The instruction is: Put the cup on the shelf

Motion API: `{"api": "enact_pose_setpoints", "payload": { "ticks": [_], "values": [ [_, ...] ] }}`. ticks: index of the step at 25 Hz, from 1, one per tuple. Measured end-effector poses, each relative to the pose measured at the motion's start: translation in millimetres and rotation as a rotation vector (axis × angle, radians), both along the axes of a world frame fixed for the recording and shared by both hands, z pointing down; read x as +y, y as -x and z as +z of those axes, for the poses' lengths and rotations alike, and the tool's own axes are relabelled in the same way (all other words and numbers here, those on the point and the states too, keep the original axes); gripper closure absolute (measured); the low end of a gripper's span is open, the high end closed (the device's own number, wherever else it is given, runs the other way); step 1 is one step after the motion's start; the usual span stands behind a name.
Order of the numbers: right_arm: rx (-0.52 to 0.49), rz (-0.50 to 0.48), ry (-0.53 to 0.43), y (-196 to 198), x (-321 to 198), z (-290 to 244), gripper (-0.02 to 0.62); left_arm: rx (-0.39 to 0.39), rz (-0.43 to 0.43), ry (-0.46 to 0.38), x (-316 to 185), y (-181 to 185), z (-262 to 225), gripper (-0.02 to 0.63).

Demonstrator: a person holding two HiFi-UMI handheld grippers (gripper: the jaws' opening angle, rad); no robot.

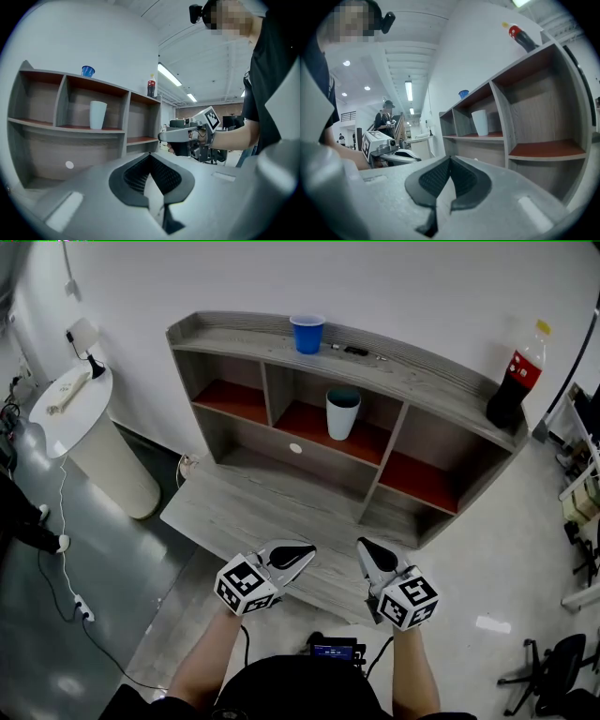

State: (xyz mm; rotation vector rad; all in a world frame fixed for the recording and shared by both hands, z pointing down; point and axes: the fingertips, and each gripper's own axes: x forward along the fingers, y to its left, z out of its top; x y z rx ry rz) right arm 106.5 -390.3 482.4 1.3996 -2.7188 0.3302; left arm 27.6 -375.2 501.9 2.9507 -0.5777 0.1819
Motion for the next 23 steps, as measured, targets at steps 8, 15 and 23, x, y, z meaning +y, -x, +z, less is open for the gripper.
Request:
{"api": "enact_pose_setpoints", "payload": {
  "ticks": [8,15,23],
  "values": [
    [0.027,0.020,-0.009,32,41,-5,0.600,0.027,0.004,0.008,38,34,3,0.606],
    [0.039,0.050,-0.014,58,80,-5,0.600,0.031,-0.019,0.017,74,66,10,0.606],
    [0.057,0.079,-0.042,73,106,-6,0.600,0.037,-0.019,0.000,100,83,16,0.606]
  ]
}}
